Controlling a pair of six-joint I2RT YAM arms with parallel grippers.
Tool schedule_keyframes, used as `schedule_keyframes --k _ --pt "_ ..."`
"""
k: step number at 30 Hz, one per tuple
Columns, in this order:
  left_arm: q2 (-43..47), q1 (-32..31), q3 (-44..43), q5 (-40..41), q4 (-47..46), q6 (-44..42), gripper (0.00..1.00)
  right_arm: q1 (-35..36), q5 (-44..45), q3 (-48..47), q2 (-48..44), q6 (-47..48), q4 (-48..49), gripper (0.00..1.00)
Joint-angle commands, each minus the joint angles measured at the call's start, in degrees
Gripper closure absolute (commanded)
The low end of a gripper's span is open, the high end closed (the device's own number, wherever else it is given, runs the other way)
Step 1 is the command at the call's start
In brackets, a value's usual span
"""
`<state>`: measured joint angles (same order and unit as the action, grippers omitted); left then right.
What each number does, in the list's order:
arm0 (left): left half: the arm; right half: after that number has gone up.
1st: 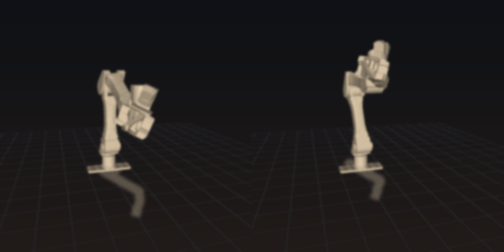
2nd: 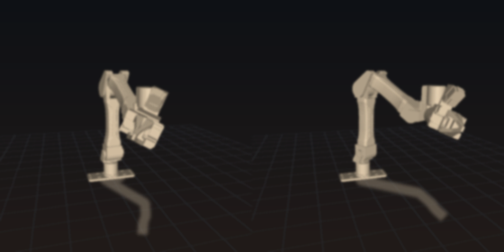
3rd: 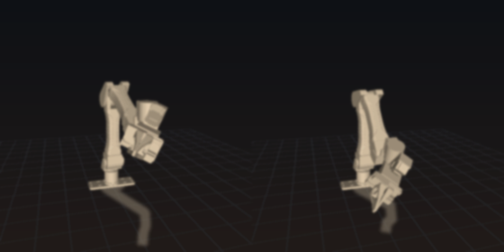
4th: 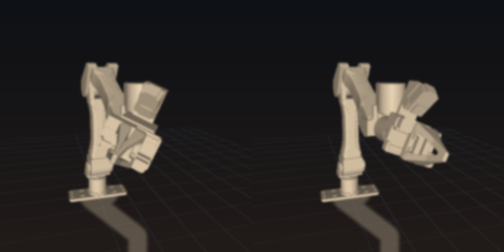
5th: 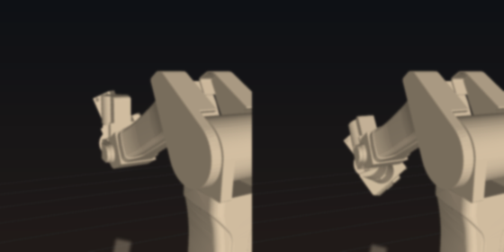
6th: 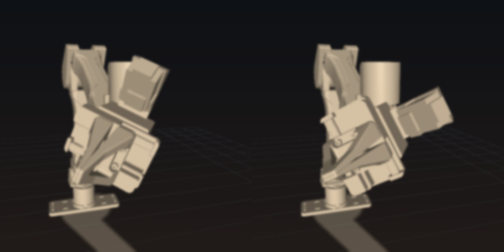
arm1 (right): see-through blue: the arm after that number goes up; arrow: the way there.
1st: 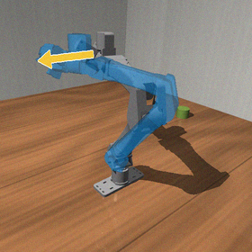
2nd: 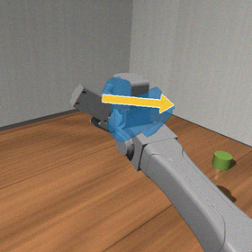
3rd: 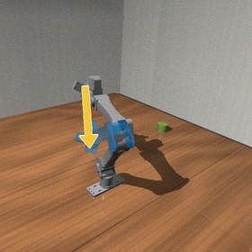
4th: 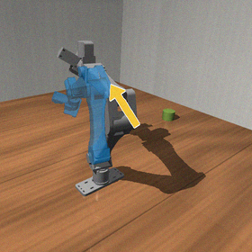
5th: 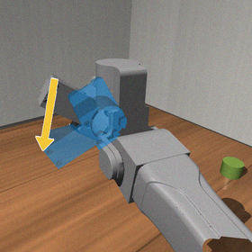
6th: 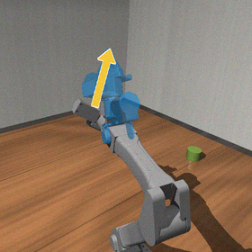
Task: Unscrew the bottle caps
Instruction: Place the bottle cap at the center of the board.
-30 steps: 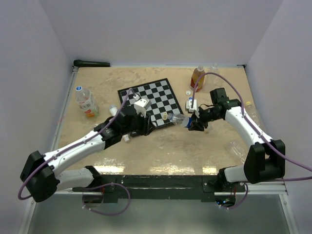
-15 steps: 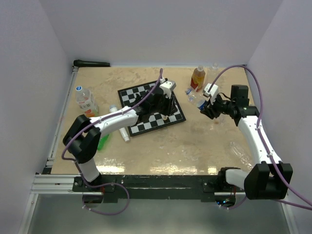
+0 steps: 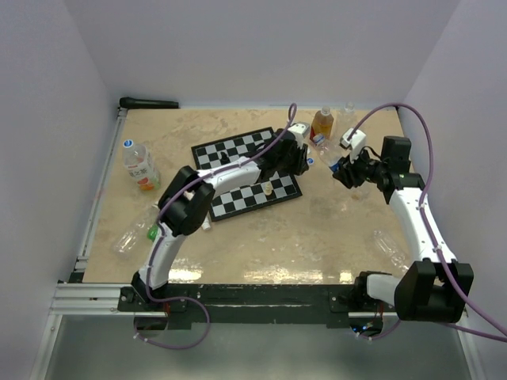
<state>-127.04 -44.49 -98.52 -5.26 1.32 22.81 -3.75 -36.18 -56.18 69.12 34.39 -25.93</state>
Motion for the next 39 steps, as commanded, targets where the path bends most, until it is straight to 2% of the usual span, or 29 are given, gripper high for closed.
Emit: schedule_keyframes --k 1,4,7,11,17,22,24,26,29,31,36,39 --pt "-6.1 -0.3 -8.6 2.9 2.5 -1.4 1.0 -0.6 0.8 0.3 -0.9 -1.8 2.6 1.0" --pt "-9.4 -0.3 -13.3 3.2 4.3 -1.2 0.97 -0.6 0.6 0.4 -1.0 -1.6 2.6 1.0" --pt "-11.4 -0.3 -16.1 4.3 5.9 -1.3 0.88 -0.6 0.4 0.4 -1.1 -1.5 2.6 1.0" --pt "-11.7 -0.3 -16.9 4.9 6.6 -1.6 0.66 -0.7 0.4 0.4 -1.0 -1.3 2.6 1.0" --pt "-9.4 -0.3 -16.7 3.6 6.4 -3.0 0.4 -0.7 -0.1 0.4 -0.8 -1.1 2.3 1.0" --pt "-4.8 -0.2 -15.0 2.7 6.6 -5.9 0.36 -0.8 -1.2 0.5 -1.4 -0.7 2.0 1.0" --pt "1.4 -0.2 -9.2 4.5 4.1 -8.0 0.36 -1.0 -1.8 0.7 -1.7 -0.7 1.9 1.0" --pt "9.7 -0.2 0.5 5.0 -3.4 -10.5 0.34 -1.0 -3.4 0.8 -2.0 -0.6 1.4 1.0" --pt "23.2 -0.3 15.8 5.0 -13.0 -12.9 0.26 -1.1 -8.2 0.6 -1.9 0.7 -0.1 1.0" --pt "30.5 -0.3 21.9 4.2 -14.2 -14.6 0.22 -1.1 -12.0 0.5 -1.9 1.2 -1.0 1.0" --pt "49.2 -0.2 36.1 -3.1 -10.2 -16.4 0.11 -1.0 -23.2 -0.9 -3.6 2.3 -4.1 1.0" --pt "64.6 -0.1 50.9 -3.7 -14.2 -14.2 0.0 -0.7 -26.3 -2.8 -4.0 1.3 -5.6 1.0"
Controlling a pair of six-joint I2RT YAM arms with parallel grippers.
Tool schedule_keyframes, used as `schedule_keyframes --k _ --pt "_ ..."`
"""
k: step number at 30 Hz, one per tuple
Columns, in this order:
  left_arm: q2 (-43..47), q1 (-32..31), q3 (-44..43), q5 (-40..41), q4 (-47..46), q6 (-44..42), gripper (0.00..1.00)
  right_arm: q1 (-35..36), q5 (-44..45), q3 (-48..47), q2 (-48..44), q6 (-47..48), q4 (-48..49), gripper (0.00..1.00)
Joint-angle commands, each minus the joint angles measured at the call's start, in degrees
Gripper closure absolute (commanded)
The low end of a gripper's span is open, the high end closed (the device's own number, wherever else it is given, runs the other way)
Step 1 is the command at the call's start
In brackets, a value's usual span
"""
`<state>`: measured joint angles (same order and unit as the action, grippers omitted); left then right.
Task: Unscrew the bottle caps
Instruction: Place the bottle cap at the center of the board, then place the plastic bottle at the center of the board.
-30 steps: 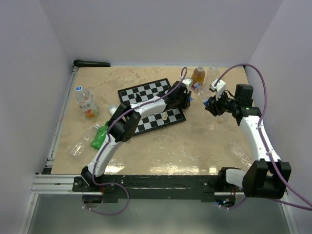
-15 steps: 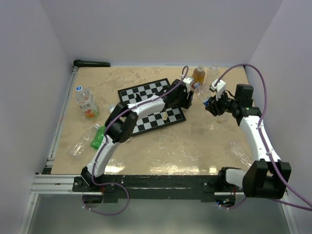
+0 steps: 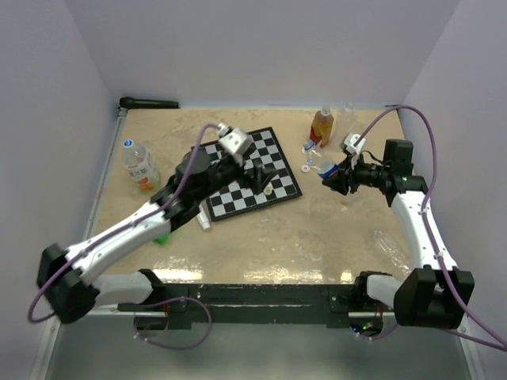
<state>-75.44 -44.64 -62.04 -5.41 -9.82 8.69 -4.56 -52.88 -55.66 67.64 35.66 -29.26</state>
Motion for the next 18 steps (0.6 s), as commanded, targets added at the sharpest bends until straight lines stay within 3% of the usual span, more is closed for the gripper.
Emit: schedule_keyframes --k 1,4,8,12,18 --pt "17.6 0.1 19.1 -2.9 -4.7 1.8 0.0 0.2 -10.2 -4.5 -2.1 -0.2 -3.2 1.0" --pt "27.3 0.1 30.2 -4.5 -11.3 6.9 0.0 2.4 -13.3 -8.4 0.7 -0.9 -6.9 1.0" --pt "31.7 -0.1 34.8 -7.0 -12.9 11.3 0.0 9.5 -13.9 -9.1 2.6 -6.4 -6.7 1.0" --pt "28.6 -2.5 33.3 -9.1 -12.6 14.1 0.0 13.4 -11.7 -6.0 0.7 -15.2 1.2 1.0" --pt "20.4 -7.6 31.1 -5.8 -15.4 15.0 0.0 13.8 -7.2 -3.0 -1.1 -27.6 9.9 1.0"
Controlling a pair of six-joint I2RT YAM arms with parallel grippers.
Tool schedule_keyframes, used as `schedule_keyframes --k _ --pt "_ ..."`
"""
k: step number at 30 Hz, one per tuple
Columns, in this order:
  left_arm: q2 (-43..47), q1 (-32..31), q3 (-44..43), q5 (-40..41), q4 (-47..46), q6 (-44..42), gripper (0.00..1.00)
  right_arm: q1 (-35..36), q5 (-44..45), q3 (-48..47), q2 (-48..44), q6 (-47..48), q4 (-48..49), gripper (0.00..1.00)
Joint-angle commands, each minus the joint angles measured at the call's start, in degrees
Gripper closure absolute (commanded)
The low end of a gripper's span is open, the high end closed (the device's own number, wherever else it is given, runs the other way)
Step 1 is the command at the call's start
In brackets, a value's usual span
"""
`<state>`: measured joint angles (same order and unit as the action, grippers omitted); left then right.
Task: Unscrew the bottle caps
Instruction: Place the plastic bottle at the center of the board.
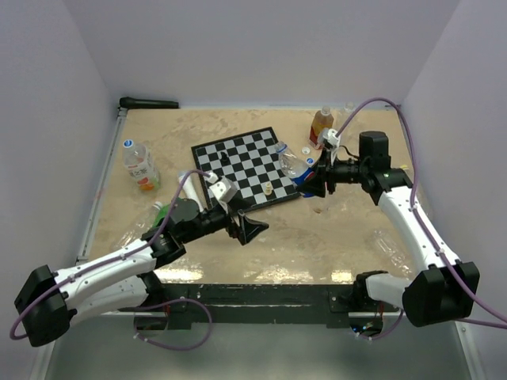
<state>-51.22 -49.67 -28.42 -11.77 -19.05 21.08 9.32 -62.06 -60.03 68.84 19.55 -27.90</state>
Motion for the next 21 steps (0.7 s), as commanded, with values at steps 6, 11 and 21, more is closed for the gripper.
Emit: schedule_keyframes --k 6,11,21 --pt "-12.5 -4.7 -2.9 1.9 -18.1 7.7 0.0 -0.1 9.8 7.6 -5.1 -35.2 23.6 1.0" --pt "-21.1 -5.3 -6.3 4.2 -25.7 14.4 0.0 -0.1 12.5 8.9 -5.4 -41.7 26.7 1.0" --pt "-36.3 -5.5 -17.6 6.3 -30.4 22.2 0.0 -0.1 11.3 11.6 -5.5 -45.7 31.2 1.0"
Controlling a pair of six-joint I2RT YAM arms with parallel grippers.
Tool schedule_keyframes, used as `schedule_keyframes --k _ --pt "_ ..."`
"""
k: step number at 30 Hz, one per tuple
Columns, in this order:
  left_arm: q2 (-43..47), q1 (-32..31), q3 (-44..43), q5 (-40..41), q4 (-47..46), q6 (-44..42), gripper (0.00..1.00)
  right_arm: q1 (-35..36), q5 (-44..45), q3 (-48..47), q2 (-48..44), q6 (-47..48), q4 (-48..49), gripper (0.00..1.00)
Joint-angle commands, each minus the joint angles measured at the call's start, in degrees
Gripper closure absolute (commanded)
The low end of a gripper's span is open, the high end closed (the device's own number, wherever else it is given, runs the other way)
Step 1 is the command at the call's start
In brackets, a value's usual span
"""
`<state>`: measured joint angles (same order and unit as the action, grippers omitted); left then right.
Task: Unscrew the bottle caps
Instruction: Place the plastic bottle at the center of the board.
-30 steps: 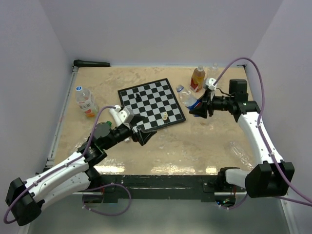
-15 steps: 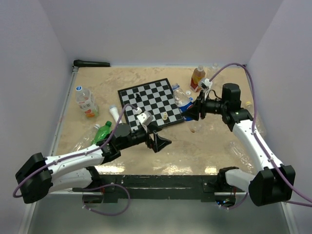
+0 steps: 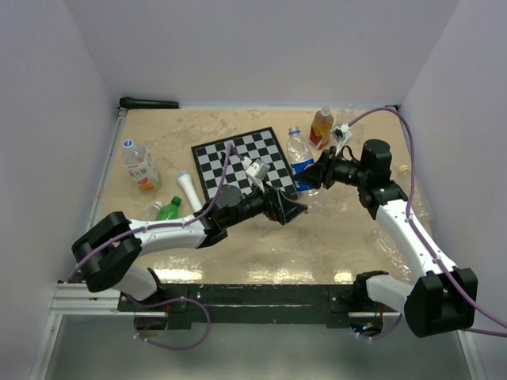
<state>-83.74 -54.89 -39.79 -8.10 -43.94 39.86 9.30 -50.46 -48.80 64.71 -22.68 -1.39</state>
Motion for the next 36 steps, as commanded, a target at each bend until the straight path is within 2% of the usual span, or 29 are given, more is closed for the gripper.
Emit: schedule_keyframes --k 1,5,7,9,13,15,16,18,23,25,26,27,29,31,34,36 --pt "-4.9 -0.3 -7.5 2.5 -5.1 4.3 0.0 -0.1 -0.5 0.5 -1.4 -3.5 4.8 1.0" --pt "-9.8 -0.3 -11.7 0.5 -5.6 5.8 0.01 -0.1 -0.9 1.2 -1.6 -4.1 5.8 0.99" --pt "-11.4 -0.3 -13.2 0.7 -4.4 5.3 0.06 -0.1 -1.1 1.5 -1.8 -4.1 6.1 0.98" --pt "-12.3 -0.3 -14.2 0.8 -2.6 4.4 0.19 -0.1 -1.5 1.6 -2.0 -4.0 6.3 0.97" --pt "-11.9 -0.3 -14.5 0.4 1.9 0.5 0.54 -0.1 -1.5 1.6 -2.1 -2.9 6.3 0.91" --pt "-10.7 -0.3 -13.7 1.0 5.0 -3.0 0.66 -0.1 -1.7 1.7 -2.1 -1.9 6.3 0.83" --pt "-9.9 -0.2 -12.8 0.9 5.5 -4.9 0.73 -0.1 -2.0 1.6 -2.1 -1.1 6.2 0.74" --pt "-7.8 0.2 -10.1 0.3 6.2 -7.8 0.8 -0.1 -2.5 1.6 -2.7 0.3 5.8 0.64" --pt "-3.2 2.0 -5.7 -4.6 10.6 -14.6 0.85 -0.1 -5.0 0.8 -3.1 7.2 3.6 0.35" --pt "-2.3 2.4 -6.1 -6.0 16.5 -17.6 0.85 -0.1 -8.3 -1.6 -2.7 15.6 -1.4 0.24" --pt "-1.9 2.6 -6.4 -6.6 18.9 -19.1 0.86 -0.1 -13.1 -3.3 -2.3 22.2 -4.0 0.18" --pt "-1.6 2.7 -6.8 -7.3 21.4 -20.9 0.86 -0.1 -16.0 -5.9 -1.5 30.6 -11.4 0.14" --pt "-0.9 2.7 -7.5 -7.6 25.2 -23.3 0.87 -0.1 -17.0 -11.8 1.5 46.0 -25.5 0.11" --pt "0.0 2.8 -7.6 -8.5 26.8 -25.1 0.87 -0.1 -17.9 -16.3 4.6 53.5 -35.1 0.11" --pt "0.6 2.8 -8.5 -9.3 29.1 -27.2 0.87 -0.1 -17.9 -18.5 8.9 56.9 -41.6 0.12" --pt "0.3 2.7 -9.8 -9.7 30.8 -28.3 0.87 -0.1 -18.3 -19.2 10.4 57.2 -42.5 0.13"
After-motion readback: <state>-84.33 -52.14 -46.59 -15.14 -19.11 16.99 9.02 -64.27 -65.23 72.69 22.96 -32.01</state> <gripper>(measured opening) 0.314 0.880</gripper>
